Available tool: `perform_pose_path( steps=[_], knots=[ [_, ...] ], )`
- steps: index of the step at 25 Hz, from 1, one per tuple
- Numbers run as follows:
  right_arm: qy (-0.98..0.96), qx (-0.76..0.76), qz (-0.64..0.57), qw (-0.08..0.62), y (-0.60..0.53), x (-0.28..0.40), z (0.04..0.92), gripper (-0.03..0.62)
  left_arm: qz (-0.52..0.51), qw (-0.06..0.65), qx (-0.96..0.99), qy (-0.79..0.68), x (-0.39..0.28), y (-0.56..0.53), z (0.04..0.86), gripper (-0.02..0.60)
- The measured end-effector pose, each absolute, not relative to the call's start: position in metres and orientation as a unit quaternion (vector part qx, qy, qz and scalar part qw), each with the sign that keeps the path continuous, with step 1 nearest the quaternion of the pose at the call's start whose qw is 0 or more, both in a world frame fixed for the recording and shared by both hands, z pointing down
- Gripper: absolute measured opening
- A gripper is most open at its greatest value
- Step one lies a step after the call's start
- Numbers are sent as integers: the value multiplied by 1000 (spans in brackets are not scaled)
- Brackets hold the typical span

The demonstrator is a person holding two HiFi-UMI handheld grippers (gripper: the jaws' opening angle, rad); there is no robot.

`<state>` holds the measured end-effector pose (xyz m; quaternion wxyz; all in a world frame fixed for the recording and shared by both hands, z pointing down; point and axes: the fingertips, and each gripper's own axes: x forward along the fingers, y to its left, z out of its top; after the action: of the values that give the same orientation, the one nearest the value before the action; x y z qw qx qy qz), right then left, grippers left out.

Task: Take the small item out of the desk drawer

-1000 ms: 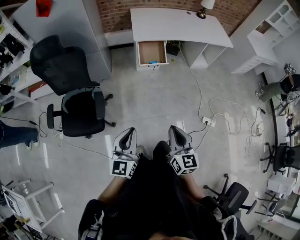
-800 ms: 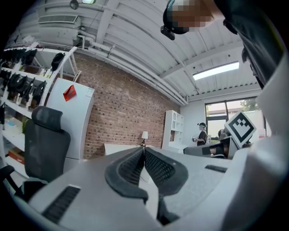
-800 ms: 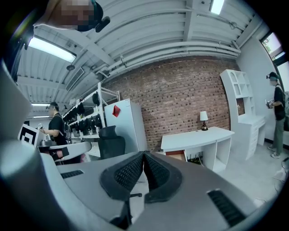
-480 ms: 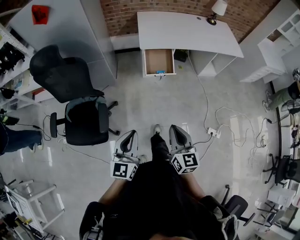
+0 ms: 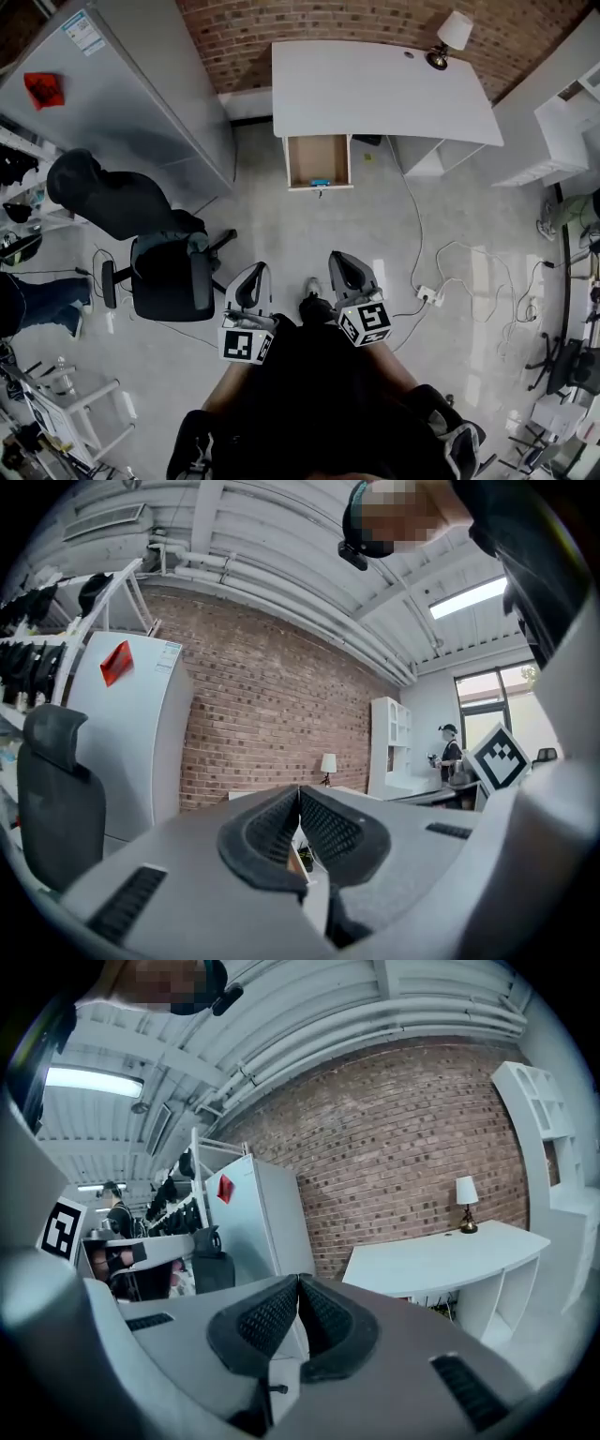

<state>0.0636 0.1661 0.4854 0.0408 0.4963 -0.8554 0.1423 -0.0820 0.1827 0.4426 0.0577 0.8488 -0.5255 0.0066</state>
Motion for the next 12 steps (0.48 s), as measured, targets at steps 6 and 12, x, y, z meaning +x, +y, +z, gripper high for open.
perform_pose_path(
  steps=[6,12],
  knots=[
    [-854,493,155,56,101,80,499,26,18,60,844,-533,-72,128,443,9],
    [-843,508,166,65,45,77,513,26,23,71,851,-520,-77,61,458,9]
  ],
)
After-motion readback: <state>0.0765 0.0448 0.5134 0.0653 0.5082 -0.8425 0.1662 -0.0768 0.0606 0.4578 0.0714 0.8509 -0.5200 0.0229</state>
